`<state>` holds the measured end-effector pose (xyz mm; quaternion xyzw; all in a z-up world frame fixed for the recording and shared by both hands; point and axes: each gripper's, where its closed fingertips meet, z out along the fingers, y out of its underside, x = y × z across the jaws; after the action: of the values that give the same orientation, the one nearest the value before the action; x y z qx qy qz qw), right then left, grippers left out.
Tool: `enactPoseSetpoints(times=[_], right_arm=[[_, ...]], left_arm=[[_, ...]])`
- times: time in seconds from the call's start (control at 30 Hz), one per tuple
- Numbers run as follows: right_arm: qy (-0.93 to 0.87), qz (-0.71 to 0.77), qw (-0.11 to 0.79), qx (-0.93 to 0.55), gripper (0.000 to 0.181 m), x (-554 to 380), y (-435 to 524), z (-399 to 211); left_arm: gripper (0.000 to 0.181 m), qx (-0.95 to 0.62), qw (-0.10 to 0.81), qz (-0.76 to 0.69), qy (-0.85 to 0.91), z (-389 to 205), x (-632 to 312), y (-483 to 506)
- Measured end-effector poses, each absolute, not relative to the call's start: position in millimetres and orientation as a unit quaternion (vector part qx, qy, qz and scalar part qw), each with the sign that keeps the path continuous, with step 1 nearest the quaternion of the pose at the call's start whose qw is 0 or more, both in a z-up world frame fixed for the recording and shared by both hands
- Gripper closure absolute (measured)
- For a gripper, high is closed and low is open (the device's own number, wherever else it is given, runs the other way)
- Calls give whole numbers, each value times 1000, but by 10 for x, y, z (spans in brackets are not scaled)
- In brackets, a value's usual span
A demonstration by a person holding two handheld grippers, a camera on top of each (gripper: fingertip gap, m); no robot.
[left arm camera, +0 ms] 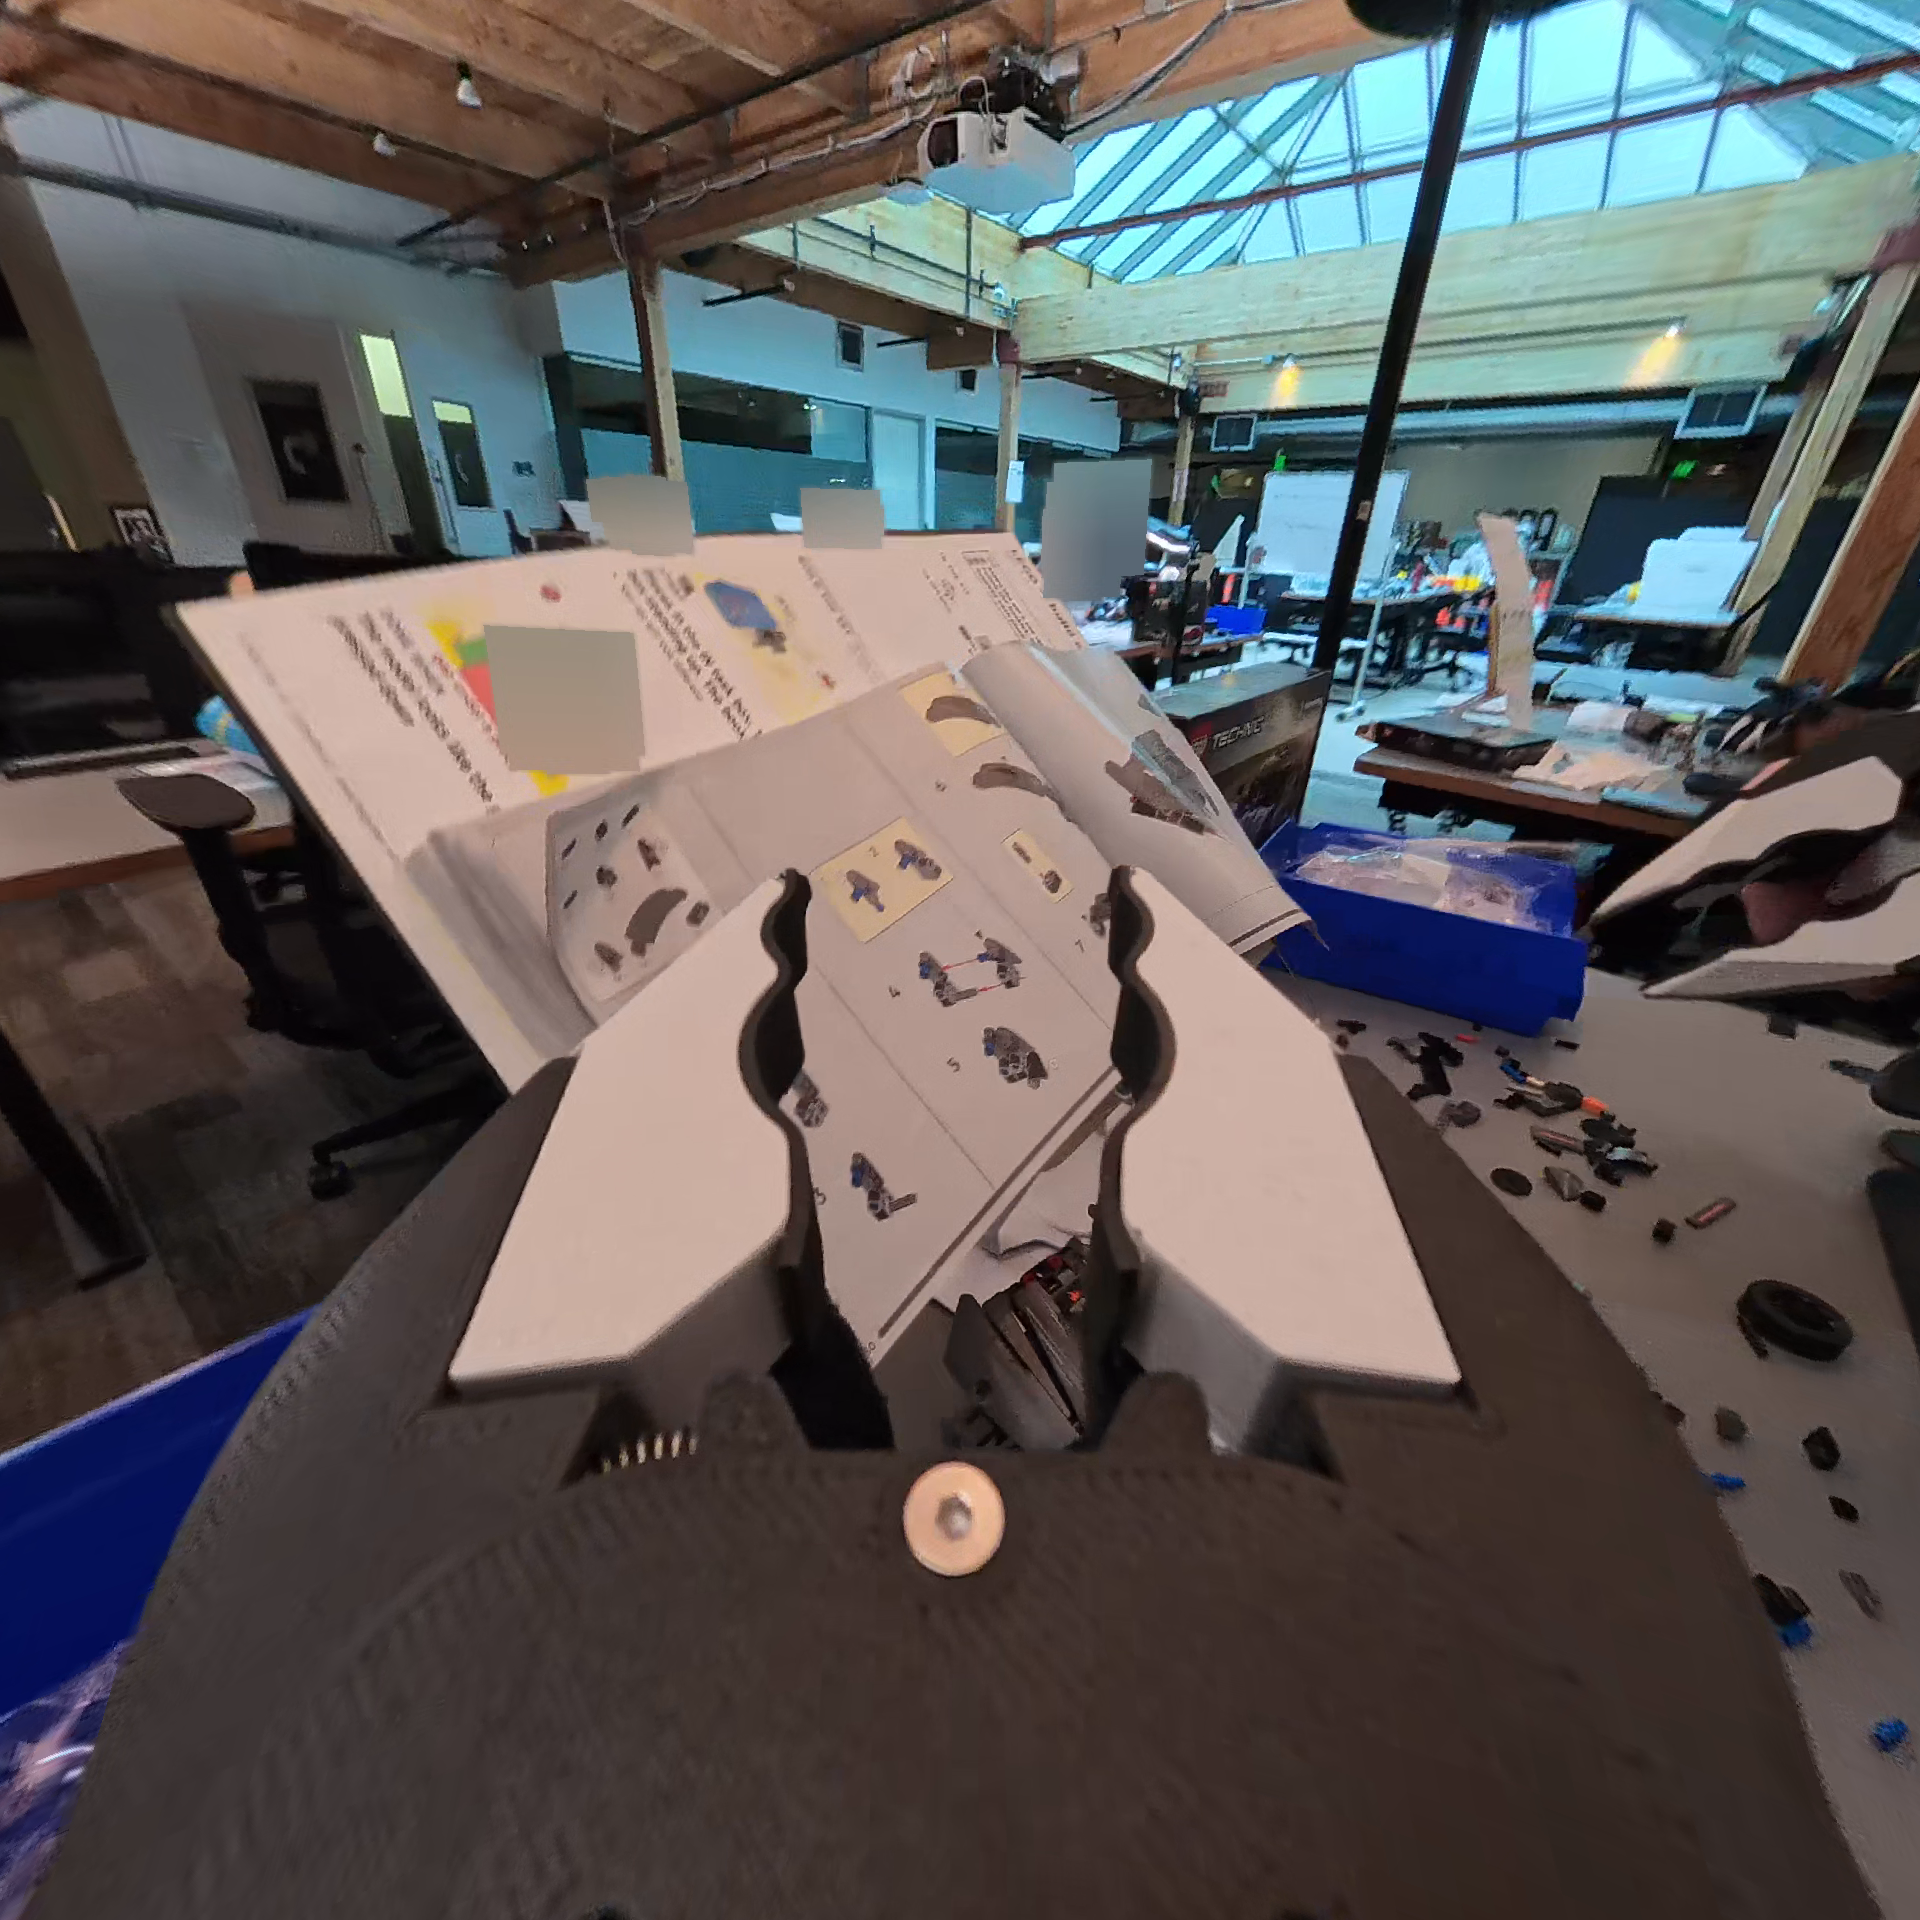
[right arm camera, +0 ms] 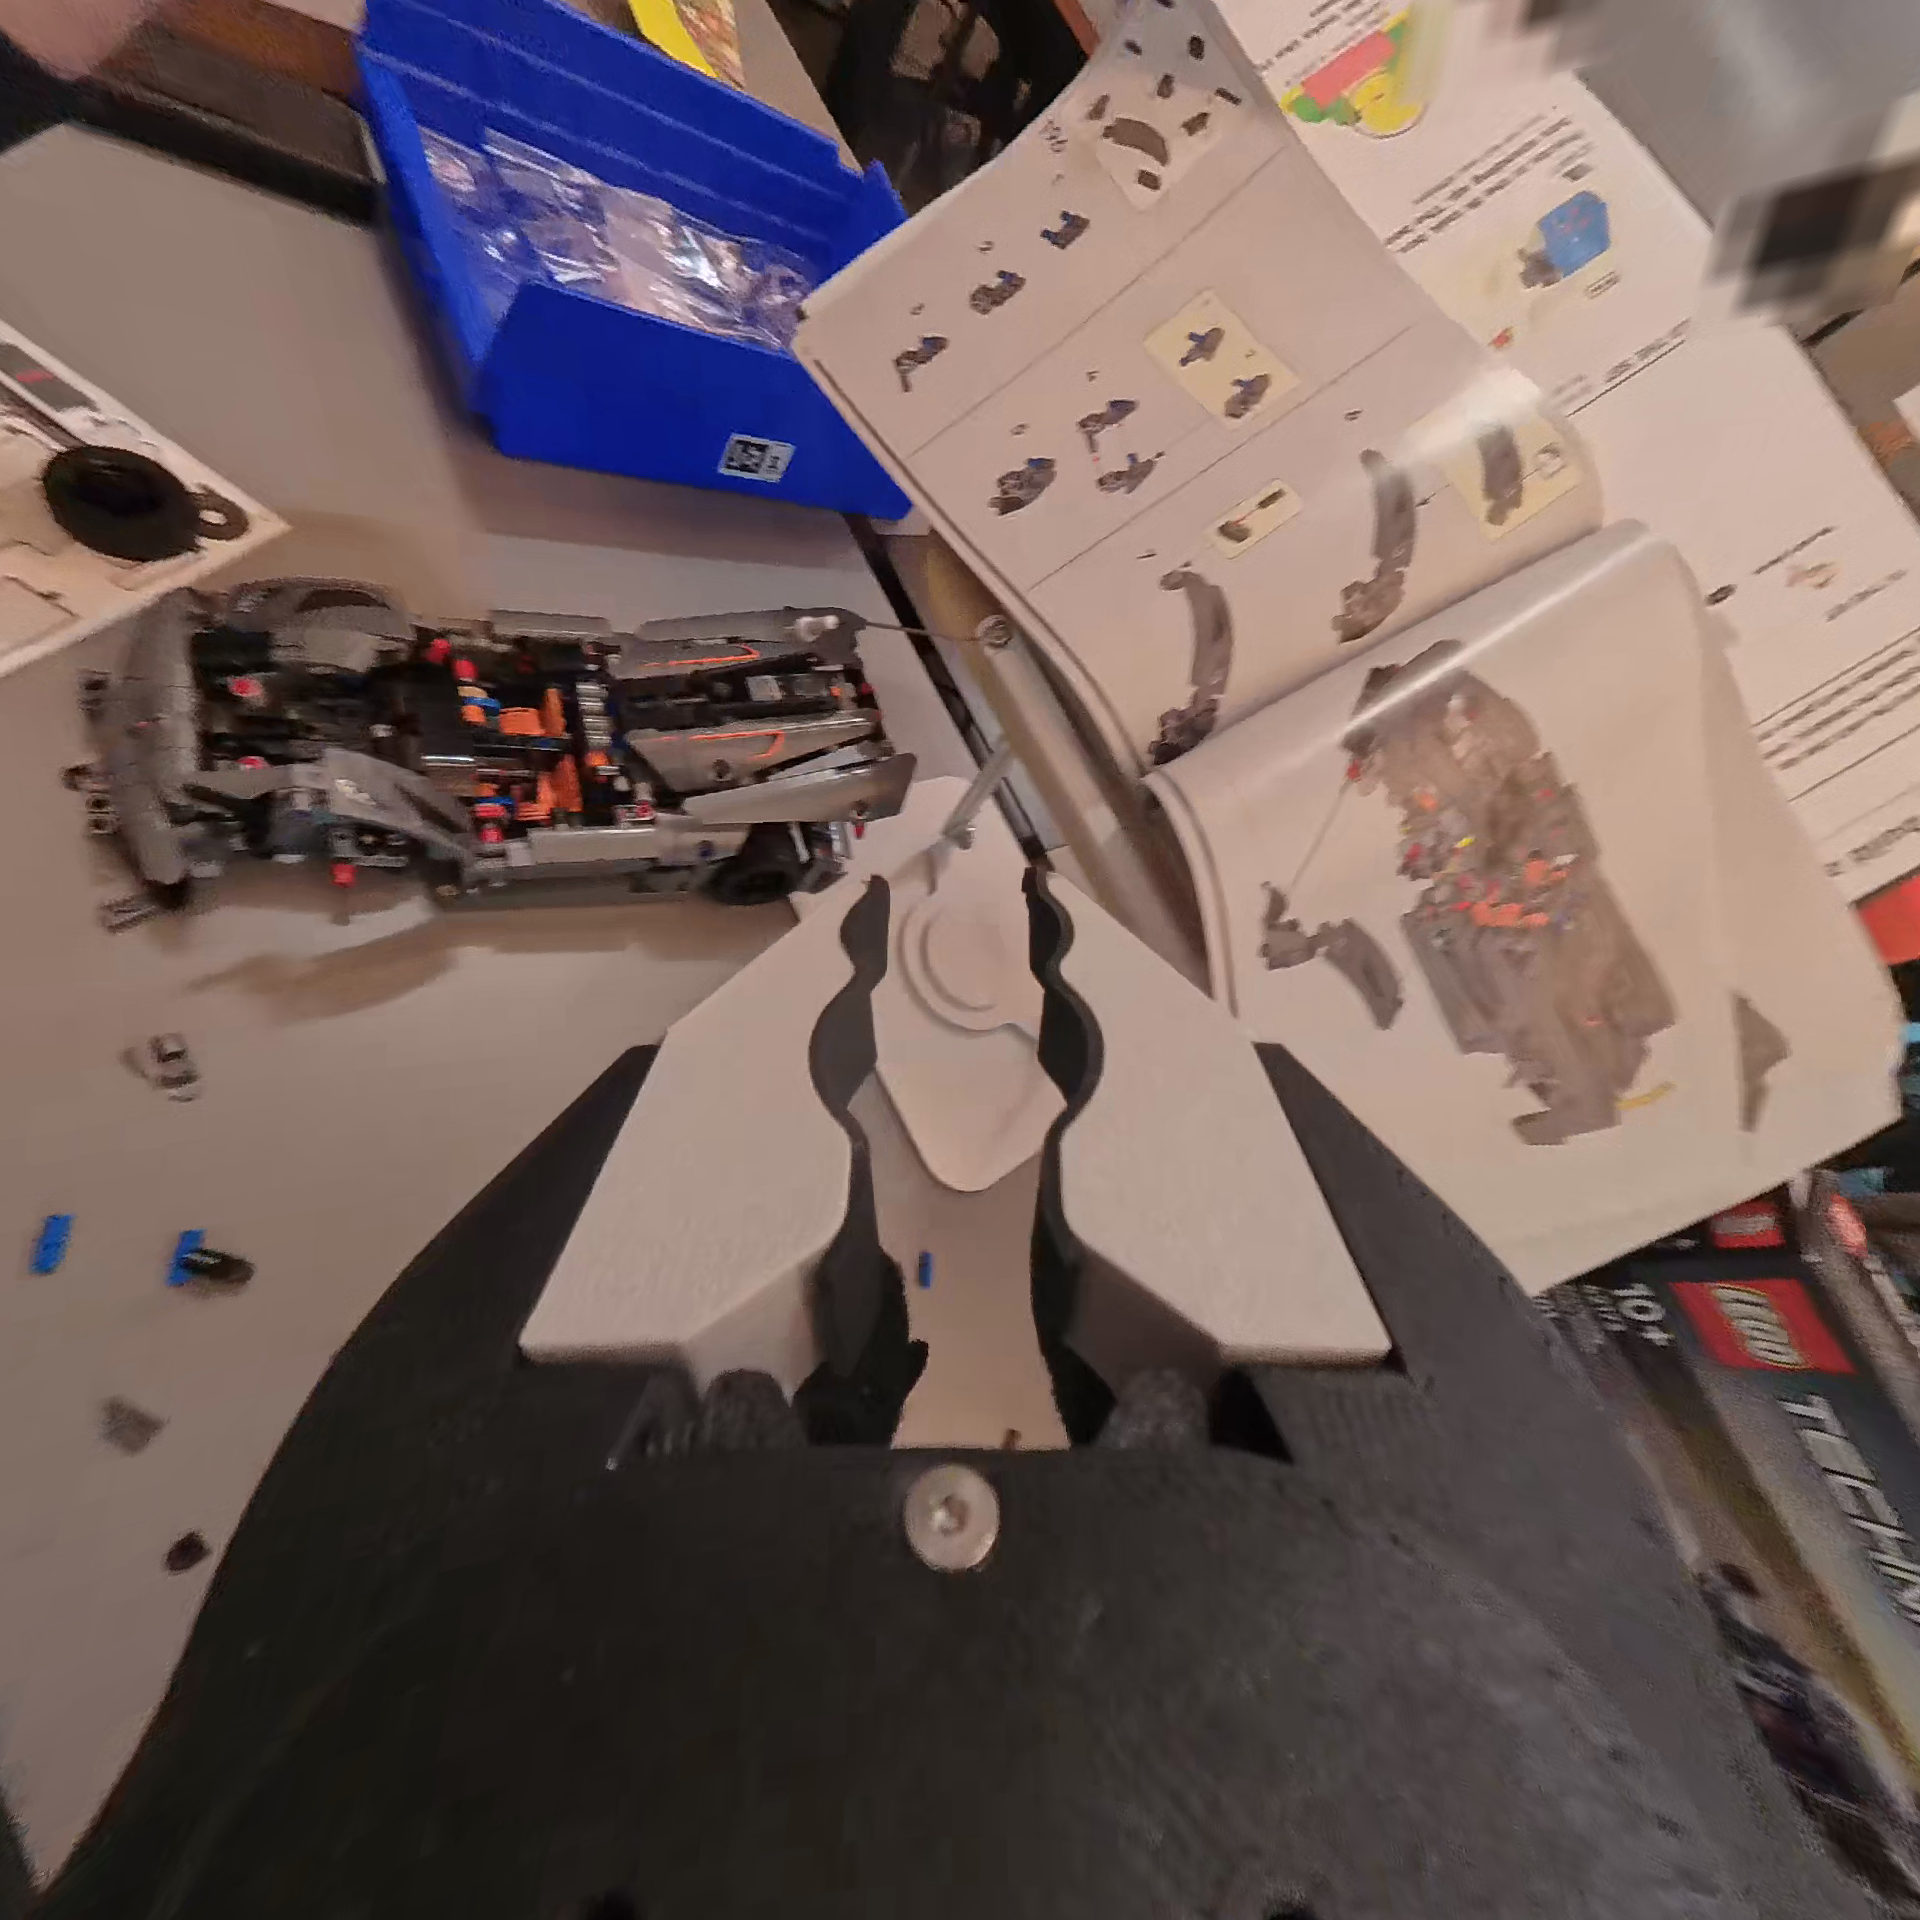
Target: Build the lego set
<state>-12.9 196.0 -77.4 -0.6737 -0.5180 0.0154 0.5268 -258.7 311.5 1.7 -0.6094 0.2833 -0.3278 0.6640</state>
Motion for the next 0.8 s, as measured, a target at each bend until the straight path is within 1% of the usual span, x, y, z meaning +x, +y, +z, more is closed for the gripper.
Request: enactPoseSetpoints(times=[0.1,0.2,0.33,0.43,0.57,0.73,0.8], right_arm=[[-516,38,511,-687,155,-92,1878,-953],[-518,46,502,-691,155,-55,1799,-1064],[-520,72,498,-690,154,-31,1690,-1229],[-521,119,479,-696,153,-31,1592,-1422],[-538,183,419,-708,148,-55,1367,-1788],[-576,228,325,-715,153,-193,1027,-2323],[-598,224,299,-709,154,-287,915,-2527]], left_arm=[[127,-596,677,-292,317,213,-2455,2867],[129,-603,669,-258,349,207,-2288,2714],[127,-637,646,-185,378,-96,-2218,2743],[126,-654,615,-210,387,-303,-2129,2636],[129,-664,600,-194,402,-586,-2006,2454],[127,-683,578,-198,401,-1100,-1783,2408],[127,-687,574,-204,397,-1250,-1716,2401]])
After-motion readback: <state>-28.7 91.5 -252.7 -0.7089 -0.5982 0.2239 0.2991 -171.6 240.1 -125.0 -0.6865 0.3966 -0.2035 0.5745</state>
